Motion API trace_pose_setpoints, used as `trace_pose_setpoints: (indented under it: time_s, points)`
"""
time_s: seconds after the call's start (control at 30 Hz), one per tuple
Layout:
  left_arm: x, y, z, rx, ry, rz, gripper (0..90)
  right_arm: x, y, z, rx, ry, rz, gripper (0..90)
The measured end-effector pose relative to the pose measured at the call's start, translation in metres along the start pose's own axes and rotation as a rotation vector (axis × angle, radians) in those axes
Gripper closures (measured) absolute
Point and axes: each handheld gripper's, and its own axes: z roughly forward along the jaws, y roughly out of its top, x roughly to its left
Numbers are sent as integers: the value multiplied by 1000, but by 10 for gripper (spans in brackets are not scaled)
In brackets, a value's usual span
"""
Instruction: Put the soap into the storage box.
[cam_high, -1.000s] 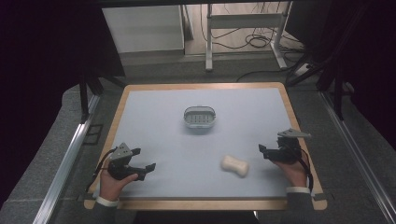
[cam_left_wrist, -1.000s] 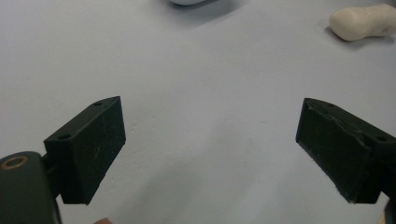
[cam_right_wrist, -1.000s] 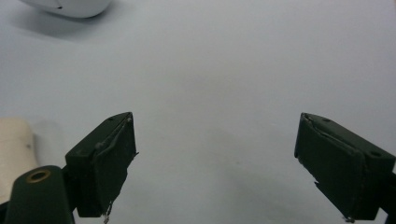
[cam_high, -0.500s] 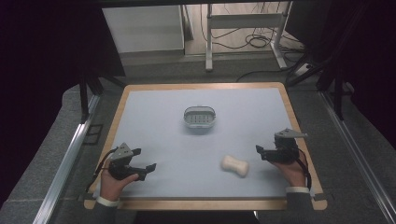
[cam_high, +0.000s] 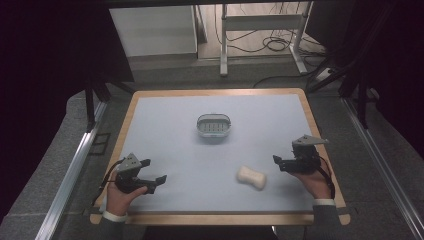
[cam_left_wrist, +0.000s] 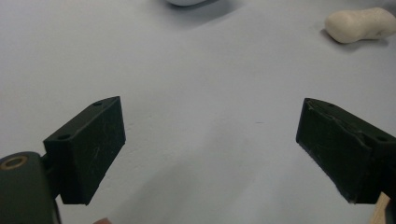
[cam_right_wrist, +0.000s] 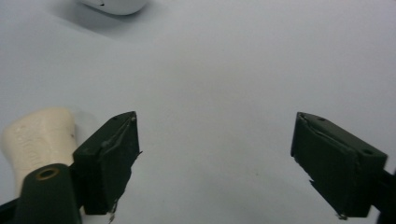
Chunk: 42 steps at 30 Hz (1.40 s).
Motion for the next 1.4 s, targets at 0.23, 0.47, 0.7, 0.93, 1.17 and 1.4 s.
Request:
trace_pose_setpoints:
  time_s: [0.23, 0.47, 0.7, 0.93, 1.17, 1.4]
  points:
    - [1, 0, -2, -2, 4, -1, 86, 4, 8, -7, 24, 47, -5, 165]
    - [1, 0, -1, 6, 5, 1, 86, 11, 15, -11, 54, 97, -38, 191]
    - [1, 0, -1, 10, 6, -1, 85, 15, 24, -12, 82, 115, -76, 195]
    - [0, 0, 0, 16, 5, 0, 85, 20, 32, -12, 105, 121, -106, 199]
    - [0, 0, 0, 20, 4, 2, 85, 23, 35, -10, 127, 140, -113, 203]
    - [0, -1, 1, 21, 2, 1, 85, 31, 39, -8, 157, 161, -153, 213]
